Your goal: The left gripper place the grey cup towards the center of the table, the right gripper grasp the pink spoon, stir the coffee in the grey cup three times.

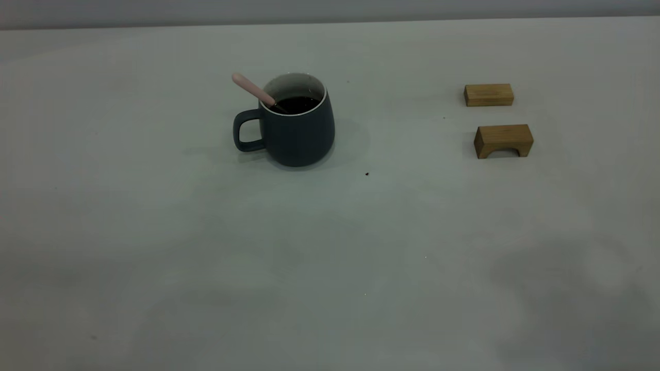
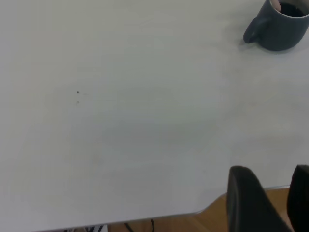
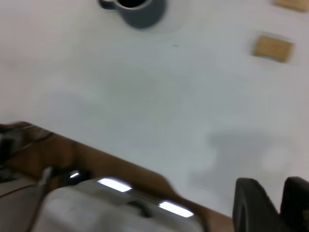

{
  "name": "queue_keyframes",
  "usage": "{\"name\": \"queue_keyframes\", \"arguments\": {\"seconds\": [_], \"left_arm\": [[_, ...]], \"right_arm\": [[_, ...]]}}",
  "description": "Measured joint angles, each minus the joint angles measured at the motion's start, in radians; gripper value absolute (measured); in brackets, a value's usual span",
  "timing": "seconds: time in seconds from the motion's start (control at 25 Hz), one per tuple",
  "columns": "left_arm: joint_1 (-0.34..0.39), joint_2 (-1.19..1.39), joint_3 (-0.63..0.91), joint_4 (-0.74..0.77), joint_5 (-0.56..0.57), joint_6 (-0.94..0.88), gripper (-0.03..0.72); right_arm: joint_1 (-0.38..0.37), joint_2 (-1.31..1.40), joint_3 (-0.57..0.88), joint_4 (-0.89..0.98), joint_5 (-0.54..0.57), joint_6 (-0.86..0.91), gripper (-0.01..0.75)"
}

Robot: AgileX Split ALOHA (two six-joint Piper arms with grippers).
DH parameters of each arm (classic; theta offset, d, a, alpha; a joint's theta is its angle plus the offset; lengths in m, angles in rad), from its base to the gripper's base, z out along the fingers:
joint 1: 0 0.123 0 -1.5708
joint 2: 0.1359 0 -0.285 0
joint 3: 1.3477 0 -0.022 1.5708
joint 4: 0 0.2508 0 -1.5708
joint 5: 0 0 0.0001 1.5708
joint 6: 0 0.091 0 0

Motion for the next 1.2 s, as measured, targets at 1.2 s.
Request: {"name": "queue_keyframes", "arguments": {"seconds": [1.2], "left_arm": [[0.0, 0.0, 0.0, 0.0, 0.0, 0.0, 0.276]], "right_arm": [[-0.423, -1.032, 0.733, -0.07, -0.099, -0.16, 0.204]]}}
